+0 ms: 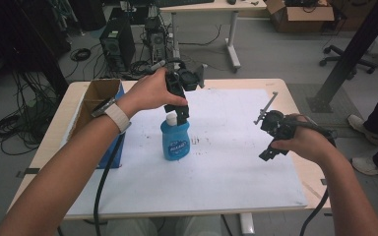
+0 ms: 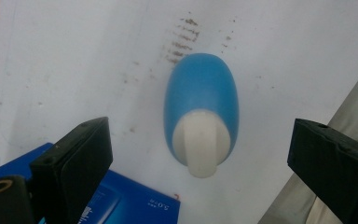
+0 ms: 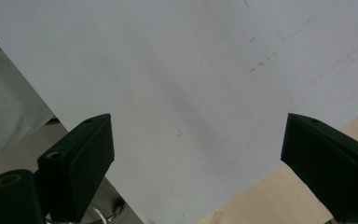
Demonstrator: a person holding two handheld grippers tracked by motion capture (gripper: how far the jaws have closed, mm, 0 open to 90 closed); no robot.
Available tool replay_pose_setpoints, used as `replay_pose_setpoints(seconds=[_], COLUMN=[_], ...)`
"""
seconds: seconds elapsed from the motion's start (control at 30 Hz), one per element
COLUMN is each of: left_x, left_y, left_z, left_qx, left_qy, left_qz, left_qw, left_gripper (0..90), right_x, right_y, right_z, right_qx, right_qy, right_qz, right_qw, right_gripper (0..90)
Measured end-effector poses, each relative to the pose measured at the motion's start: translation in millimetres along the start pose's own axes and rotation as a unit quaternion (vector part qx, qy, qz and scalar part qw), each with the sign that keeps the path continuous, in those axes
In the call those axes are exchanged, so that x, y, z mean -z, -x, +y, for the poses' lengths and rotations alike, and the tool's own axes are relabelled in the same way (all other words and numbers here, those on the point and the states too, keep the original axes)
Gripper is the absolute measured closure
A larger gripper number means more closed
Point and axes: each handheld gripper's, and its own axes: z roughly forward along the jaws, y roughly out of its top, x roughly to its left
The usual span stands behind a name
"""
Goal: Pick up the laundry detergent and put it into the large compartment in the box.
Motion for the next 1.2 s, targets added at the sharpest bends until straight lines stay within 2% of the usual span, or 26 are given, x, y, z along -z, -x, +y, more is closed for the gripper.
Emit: replay_pose_setpoints(seconds=[0.43, 1.2], left_x=[-16.0, -42.3], left_y=[-1.9, 4.4], left_z=[-2.0, 1.2], left_qx=[0.007, 0.001], left_qy=[0.002, -0.005], left_qz=[-0.005, -0.003], left_qw=[1.0, 1.0], left_gripper=[7.0, 7.2], right_x=[-3.2, -3.9], right_y=[0.7, 0.7], right_z=[0.4, -1.5], right_qx=[0.0, -0.001], right_qy=[0.0, 0.003], right_qz=[0.001, 0.002], right_qw=[1.0, 1.0], right_gripper=[9.3, 9.4])
